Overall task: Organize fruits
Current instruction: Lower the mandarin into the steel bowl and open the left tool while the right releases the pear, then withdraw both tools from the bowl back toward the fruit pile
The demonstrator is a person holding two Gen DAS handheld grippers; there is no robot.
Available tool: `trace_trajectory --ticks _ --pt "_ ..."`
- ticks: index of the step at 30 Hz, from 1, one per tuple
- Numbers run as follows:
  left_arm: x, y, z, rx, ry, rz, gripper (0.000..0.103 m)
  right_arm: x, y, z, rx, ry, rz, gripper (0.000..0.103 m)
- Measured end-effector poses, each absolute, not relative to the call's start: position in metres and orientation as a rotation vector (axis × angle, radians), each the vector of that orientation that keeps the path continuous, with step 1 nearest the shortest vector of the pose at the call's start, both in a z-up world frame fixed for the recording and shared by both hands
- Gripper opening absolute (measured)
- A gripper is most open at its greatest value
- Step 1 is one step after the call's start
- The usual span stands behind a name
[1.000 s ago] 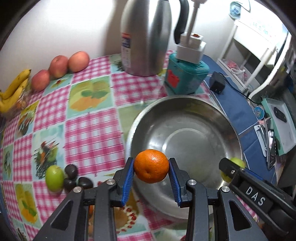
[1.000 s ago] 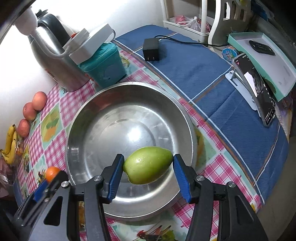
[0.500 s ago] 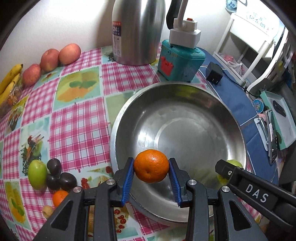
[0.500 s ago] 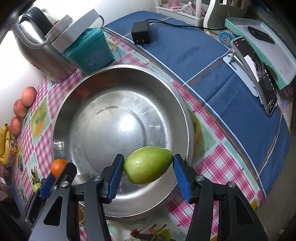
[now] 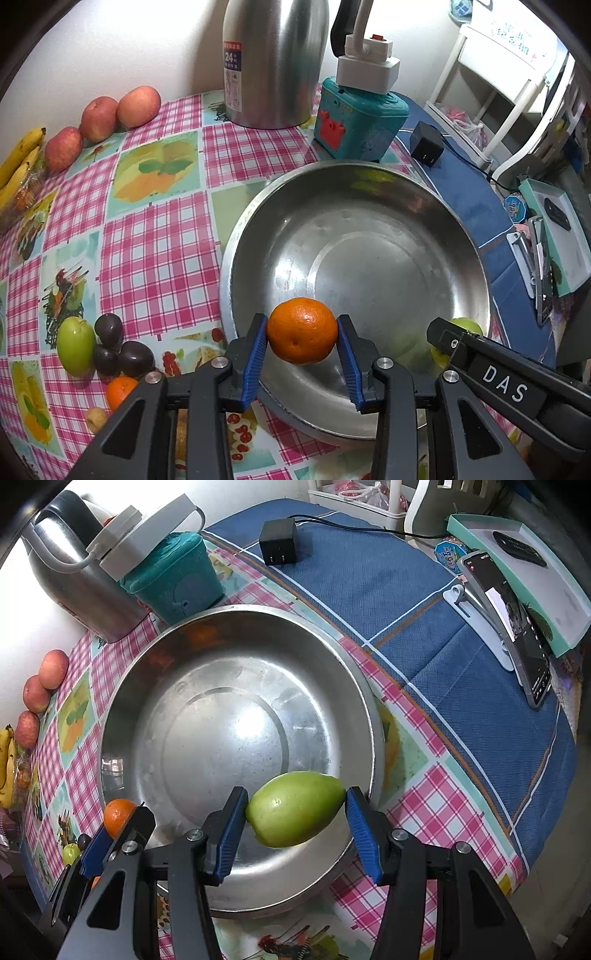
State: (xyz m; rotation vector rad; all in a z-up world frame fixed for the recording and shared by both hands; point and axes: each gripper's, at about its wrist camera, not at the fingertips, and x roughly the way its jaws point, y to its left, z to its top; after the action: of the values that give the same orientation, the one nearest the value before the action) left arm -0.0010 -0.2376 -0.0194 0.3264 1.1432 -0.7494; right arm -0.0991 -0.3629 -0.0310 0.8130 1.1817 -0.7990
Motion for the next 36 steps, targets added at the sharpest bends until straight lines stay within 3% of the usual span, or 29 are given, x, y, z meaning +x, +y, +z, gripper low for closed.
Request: trace_trajectory --ticks 19,36 --pt "0.017 -0.205 0.012 0.26 1.122 -0.655 0.064 -0.101 -0.361 0.007 0.732 1.123 -0.812 0.057" --pt "0.074 -0.096 0.019 0.141 1.188 -0.315 0.065 -0.076 -0.314 0.01 0.602 1.171 -0.683 0.057"
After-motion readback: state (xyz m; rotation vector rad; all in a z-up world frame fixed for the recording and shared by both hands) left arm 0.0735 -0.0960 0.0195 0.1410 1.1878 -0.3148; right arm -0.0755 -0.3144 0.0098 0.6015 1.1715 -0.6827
